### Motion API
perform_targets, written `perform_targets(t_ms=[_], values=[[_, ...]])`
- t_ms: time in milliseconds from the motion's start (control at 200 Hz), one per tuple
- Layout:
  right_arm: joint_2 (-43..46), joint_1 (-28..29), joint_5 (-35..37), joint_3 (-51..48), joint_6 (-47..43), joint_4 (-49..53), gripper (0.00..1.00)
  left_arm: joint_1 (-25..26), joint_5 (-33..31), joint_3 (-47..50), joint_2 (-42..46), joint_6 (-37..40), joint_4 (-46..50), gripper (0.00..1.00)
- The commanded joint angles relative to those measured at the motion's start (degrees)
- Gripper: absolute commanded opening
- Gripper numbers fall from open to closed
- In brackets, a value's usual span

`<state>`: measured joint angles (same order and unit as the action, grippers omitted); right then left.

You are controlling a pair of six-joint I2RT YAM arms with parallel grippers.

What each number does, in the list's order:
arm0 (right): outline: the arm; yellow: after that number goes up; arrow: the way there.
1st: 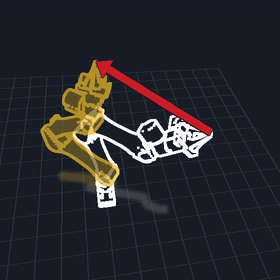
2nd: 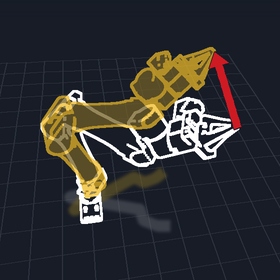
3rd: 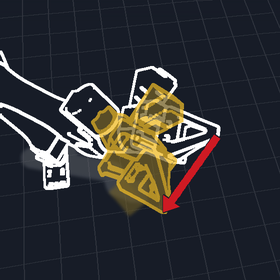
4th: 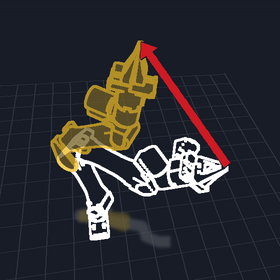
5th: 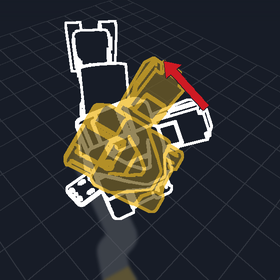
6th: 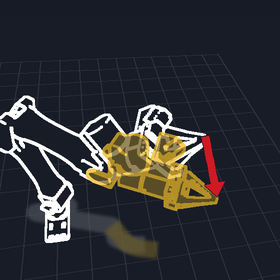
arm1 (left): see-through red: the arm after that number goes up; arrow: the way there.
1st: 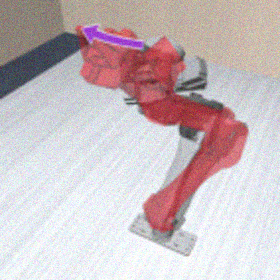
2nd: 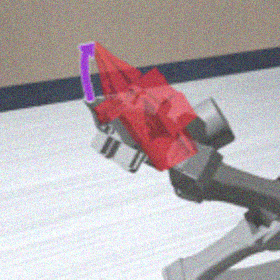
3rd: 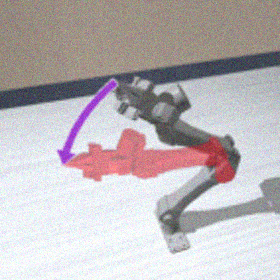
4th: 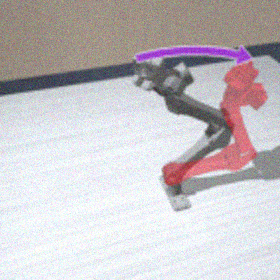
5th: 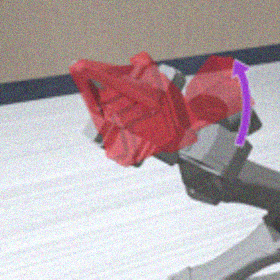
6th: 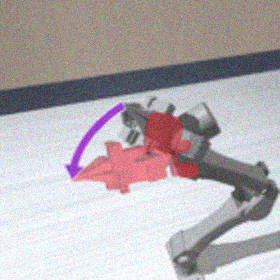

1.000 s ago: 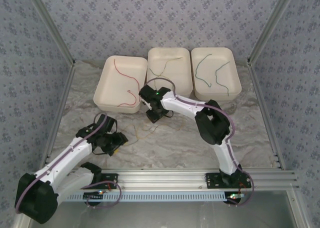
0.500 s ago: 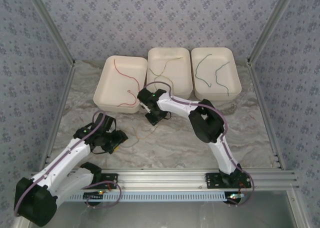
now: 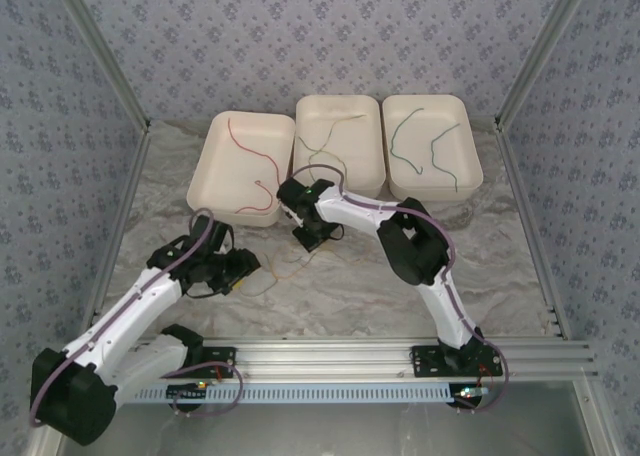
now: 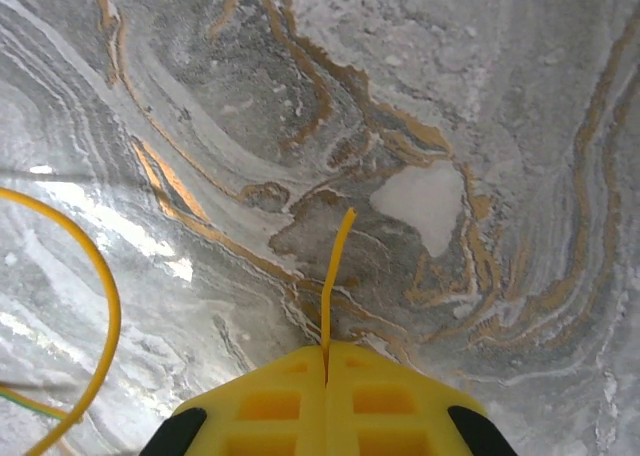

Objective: Untangle the cables

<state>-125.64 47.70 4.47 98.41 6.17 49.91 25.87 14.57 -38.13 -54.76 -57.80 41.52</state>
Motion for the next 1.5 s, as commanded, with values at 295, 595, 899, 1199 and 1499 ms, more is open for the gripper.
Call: perform_targets(t_ms=[295, 595, 899, 1199, 1499], values=[[12.3, -8.9, -12.3, -3.6, 0.9, 1.6, 0.00, 9.0, -1.7, -21.6, -21.0, 30.7, 2.5, 0.58], [14.0, -11.5, -16.5, -5.4, 1.8, 0.2, 0.00, 13.8, -13.2, -24.8, -33.7, 35.8, 3.1, 0.65], [15.5, -12.5, -16.8, -6.8, 3.8, -0.9, 0.00, 13.8, -11.2, -26.3, -41.6, 34.9, -0.6, 0.45], [21.8, -14.8, -14.3, -10.9, 7.3, -4.9, 0.00, 13.2, -11.3, -27.0, -43.1, 32.4, -1.5, 0.00], [36.1, -28.1, -9.1, -13.1, 13.7, -11.9, 0.00, 4.9, 13.9, -31.0, -32.4, 25.4, 0.6, 0.00]])
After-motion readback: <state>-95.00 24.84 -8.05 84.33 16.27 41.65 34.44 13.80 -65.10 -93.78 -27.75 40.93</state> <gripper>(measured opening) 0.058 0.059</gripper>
